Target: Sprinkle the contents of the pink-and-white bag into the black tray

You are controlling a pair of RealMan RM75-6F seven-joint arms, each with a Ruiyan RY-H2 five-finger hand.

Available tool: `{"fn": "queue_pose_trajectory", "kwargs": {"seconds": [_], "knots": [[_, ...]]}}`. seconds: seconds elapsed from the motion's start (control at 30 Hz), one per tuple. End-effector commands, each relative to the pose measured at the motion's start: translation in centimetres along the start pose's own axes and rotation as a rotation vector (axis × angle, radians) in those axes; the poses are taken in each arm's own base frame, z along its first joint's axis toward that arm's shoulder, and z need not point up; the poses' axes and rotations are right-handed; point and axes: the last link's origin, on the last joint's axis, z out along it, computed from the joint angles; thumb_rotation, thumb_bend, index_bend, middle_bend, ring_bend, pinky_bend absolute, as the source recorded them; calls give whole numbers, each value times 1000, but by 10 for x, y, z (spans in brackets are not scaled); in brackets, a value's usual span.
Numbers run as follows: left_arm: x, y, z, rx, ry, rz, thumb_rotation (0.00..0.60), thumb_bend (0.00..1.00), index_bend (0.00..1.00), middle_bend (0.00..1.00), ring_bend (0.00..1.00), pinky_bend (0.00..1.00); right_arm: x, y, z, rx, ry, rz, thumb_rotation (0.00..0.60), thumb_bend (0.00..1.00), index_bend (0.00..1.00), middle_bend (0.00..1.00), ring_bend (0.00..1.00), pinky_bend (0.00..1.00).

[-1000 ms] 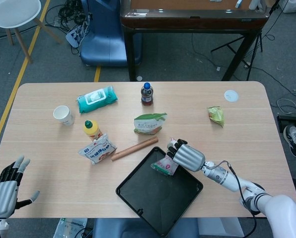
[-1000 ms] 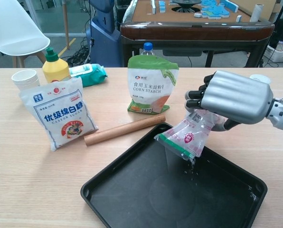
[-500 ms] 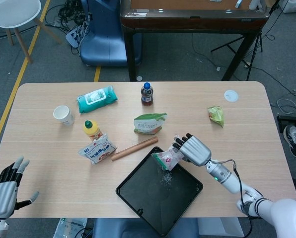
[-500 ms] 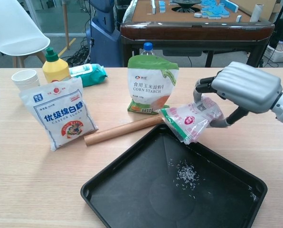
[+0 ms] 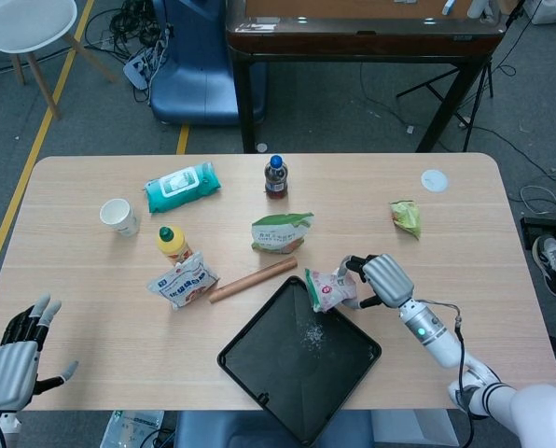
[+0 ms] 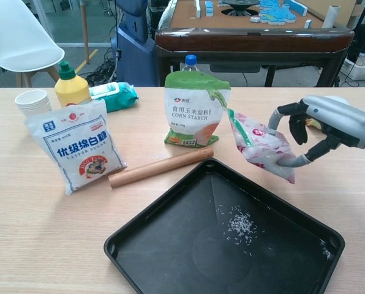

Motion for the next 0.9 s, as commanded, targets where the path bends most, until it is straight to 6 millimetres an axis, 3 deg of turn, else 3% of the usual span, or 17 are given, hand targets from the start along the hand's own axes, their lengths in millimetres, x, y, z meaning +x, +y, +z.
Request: {"fn": "queue_pose_trajectory", "kwargs": {"seconds": [0.03,0.5,0.9], "knots": [[0,0,0,4,-3,1,600,176,76,10,0,41,-11,12,-6,-43,-11,142,600,735,710,651,622,584],[-2,6,1,-2,-12,8,600,177,76,10,0,37,-22,28,-15,-59,-58,475,600,736,722,659,626,600],[-1,8,1,-5,-11,8,600,177,76,9,0,32,-15,39,-15,-56,-159,356,600,736,723,660,627,602]]}}
